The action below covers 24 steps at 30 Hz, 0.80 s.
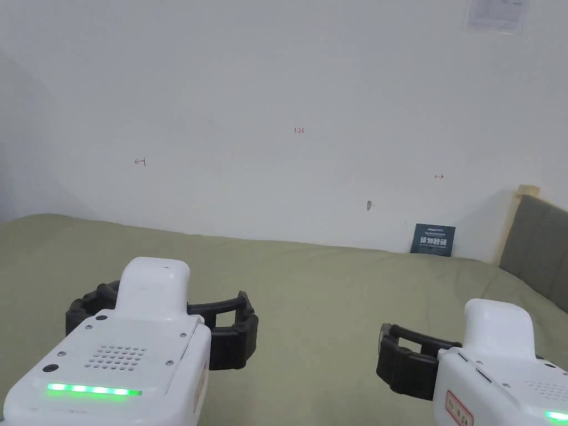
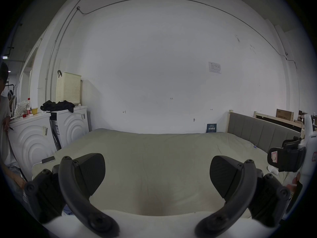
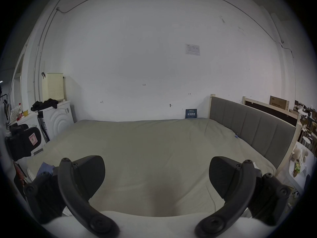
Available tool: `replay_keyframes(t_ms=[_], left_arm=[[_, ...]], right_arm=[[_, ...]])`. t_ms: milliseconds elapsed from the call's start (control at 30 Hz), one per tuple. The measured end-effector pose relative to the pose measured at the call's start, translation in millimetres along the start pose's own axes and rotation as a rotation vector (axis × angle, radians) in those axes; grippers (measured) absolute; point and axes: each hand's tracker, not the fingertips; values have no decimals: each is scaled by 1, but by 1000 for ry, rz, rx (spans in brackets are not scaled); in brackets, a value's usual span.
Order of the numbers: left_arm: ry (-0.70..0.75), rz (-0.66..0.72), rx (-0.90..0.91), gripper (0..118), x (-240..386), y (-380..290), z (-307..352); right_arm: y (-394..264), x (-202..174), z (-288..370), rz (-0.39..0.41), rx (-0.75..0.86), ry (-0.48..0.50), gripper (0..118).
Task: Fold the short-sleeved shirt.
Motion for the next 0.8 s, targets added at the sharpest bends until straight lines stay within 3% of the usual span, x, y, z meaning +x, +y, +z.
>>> replay_keyframes(t_ms=[233, 800], left_arm=[[2, 11, 5, 118, -2, 2, -1], [5, 18, -6, 118, -1, 2, -2]], right_arm=[[3, -2, 3, 17, 41, 1, 118], [10, 2, 3, -42, 36, -51, 118]])
